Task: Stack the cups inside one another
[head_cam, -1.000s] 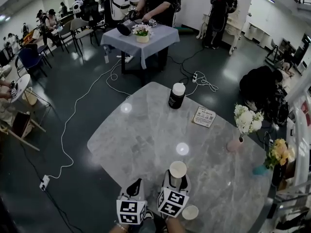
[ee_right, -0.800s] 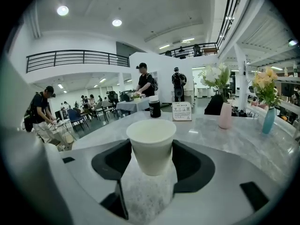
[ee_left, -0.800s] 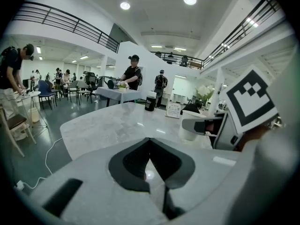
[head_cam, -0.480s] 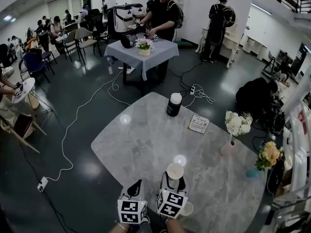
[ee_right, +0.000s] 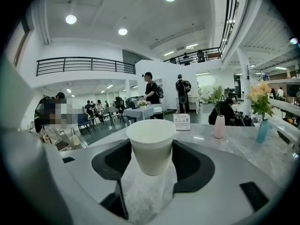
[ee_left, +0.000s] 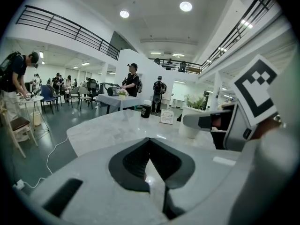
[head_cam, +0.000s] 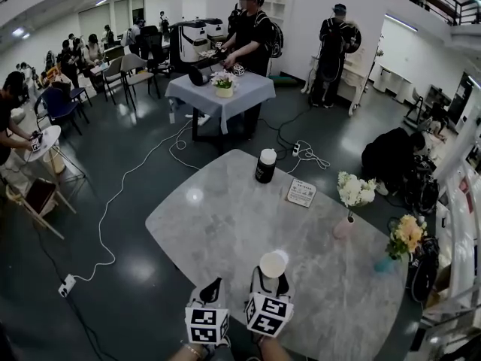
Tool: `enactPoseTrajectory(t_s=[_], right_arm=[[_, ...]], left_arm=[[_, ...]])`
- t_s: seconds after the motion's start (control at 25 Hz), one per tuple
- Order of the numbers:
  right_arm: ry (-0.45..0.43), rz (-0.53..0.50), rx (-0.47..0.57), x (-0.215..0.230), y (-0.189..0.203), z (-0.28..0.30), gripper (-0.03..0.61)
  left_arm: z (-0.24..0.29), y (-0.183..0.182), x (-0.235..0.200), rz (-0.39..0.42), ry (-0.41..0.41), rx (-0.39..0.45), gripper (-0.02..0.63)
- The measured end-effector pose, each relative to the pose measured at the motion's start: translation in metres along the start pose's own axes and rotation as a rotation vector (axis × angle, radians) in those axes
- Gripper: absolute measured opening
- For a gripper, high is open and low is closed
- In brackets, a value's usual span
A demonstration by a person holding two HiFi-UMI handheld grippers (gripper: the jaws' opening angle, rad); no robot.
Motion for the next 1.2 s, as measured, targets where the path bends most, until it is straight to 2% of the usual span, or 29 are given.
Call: enactPoseTrajectory(t_s=[0.72, 1.2], right_arm=[[-0.023, -0.006, 0.028, 0.037, 0.002, -0.079, 0.25], [-0.073, -0.025, 0.035, 0.061, 0.017, -0.125, 0.25]], left_arm=[[-0.054, 0.02, 0.059, 0.019, 0.008, 0.012, -0.003], [-0.084, 0.033, 0.096, 0.027, -0.015, 0.025, -0.003]])
Point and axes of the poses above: the fingertips, and each gripper's own axes: z forward along the fingers, x to its right, y out of its underside, the point moved 6 cm from there along -z, backward along the fingers, and after that the axes turned 4 degrees about -y, right-handed, at the moved point
